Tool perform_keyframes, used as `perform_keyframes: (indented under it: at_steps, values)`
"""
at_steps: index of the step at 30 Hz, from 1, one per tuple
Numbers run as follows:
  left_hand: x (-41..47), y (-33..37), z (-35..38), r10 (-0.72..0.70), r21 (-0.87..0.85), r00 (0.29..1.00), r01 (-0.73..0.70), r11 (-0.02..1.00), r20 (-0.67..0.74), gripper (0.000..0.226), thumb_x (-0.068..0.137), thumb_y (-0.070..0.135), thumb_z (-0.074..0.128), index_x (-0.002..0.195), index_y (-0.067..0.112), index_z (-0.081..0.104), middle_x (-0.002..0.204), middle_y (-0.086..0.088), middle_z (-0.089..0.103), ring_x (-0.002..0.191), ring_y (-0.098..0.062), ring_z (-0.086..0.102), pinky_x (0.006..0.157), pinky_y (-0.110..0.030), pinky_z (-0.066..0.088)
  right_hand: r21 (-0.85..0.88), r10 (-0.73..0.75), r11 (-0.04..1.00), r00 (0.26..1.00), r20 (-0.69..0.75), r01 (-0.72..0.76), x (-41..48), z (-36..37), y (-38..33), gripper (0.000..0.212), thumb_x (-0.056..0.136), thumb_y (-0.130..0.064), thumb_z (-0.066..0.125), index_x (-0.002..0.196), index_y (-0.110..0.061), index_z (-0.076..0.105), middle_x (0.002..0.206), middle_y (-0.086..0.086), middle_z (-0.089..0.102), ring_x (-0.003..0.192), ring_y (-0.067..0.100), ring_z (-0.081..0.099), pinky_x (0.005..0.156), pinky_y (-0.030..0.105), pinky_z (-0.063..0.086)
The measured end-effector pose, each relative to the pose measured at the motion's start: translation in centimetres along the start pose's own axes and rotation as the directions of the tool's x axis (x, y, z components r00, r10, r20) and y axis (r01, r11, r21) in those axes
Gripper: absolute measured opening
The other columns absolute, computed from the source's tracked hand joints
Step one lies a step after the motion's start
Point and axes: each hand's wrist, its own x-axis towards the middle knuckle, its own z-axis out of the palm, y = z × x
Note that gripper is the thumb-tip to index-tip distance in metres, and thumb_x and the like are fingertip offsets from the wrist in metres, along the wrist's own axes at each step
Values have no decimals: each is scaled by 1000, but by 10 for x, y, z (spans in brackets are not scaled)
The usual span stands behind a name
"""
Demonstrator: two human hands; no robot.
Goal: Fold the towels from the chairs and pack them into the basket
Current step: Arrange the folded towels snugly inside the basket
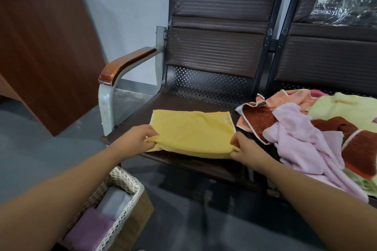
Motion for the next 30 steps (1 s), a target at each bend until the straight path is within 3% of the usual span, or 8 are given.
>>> perform_keyframes:
  at_steps: [3, 7, 13, 17, 20, 22, 27, 30]
  values:
    - [-6, -9, -13, -125, -206, 987, 103, 973, -99, 14, 92, 26, 69, 98, 38, 71, 84, 23, 69, 80, 5, 62, 71, -19, 48, 339, 69, 941, 985, -157, -12, 9, -6, -3, 8, 86, -13, 71, 91, -8, 68, 83, 3, 62, 77, 16, 54, 62, 23, 41]
    - [-8, -12, -17, -234, -396, 969, 182, 900, -85, 7, 92, 32, 68, 93, 27, 73, 73, 13, 66, 68, -6, 56, 64, -24, 42, 729, 292, 682, 937, -192, -63, 19, -7, 1, 12, 83, -15, 79, 92, -20, 74, 103, 7, 69, 97, 23, 63, 88, 39, 52]
    - [-14, -19, -26, -201, -632, 974, 219, 743, 102, 41, 74, 56, 76, 94, 21, 71, 86, 1, 67, 80, -18, 60, 74, -31, 45, 855, 402, 490, 914, -51, -168, 27, -6, 10, 34, 86, -13, 75, 119, -5, 67, 114, 16, 70, 107, 33, 67, 95, 53, 54]
    - [-13, -23, -23, -234, -580, 956, 293, 760, 177, 19, 87, 37, 73, 93, 19, 72, 87, 3, 73, 82, -16, 70, 73, -28, 52, 798, 339, 584, 938, -74, -148, 26, -19, 6, 17, 87, -11, 74, 102, -5, 71, 100, 14, 73, 89, 26, 68, 77, 37, 55]
    - [3, -30, -16, -358, -405, 934, 336, 850, 25, 11, 93, 34, 67, 100, 26, 71, 94, -1, 72, 90, -22, 69, 83, -41, 57, 695, 285, 712, 946, -156, -100, 35, -27, 7, 8, 87, -12, 75, 92, -17, 71, 96, 5, 71, 88, 17, 65, 74, 29, 51]
    - [20, -26, -16, -420, -304, 902, 374, 876, -98, 15, 95, 31, 65, 107, 23, 68, 94, 1, 67, 87, -17, 63, 78, -36, 53, 601, 282, 792, 937, -206, -106, 49, -28, 9, 12, 91, -9, 69, 100, -16, 67, 101, 4, 66, 91, 14, 62, 73, 27, 50]
    - [64, -27, -14, -472, -239, 850, 420, 875, -235, 14, 97, 27, 62, 105, 17, 65, 85, 5, 61, 75, -7, 54, 60, -24, 38, 406, 298, 900, 906, -300, -162, 100, -27, 7, 16, 94, -20, 66, 107, -11, 61, 101, 4, 61, 95, 20, 57, 73, 31, 43]
    - [91, -40, -10, -506, -281, 813, 433, 857, -290, 19, 95, 27, 63, 109, 14, 68, 89, 0, 63, 80, -13, 56, 72, -28, 42, 401, 300, 904, 888, -349, -148, 136, -26, 6, 17, 93, -20, 68, 105, -8, 64, 101, 4, 63, 94, 20, 58, 75, 31, 42]
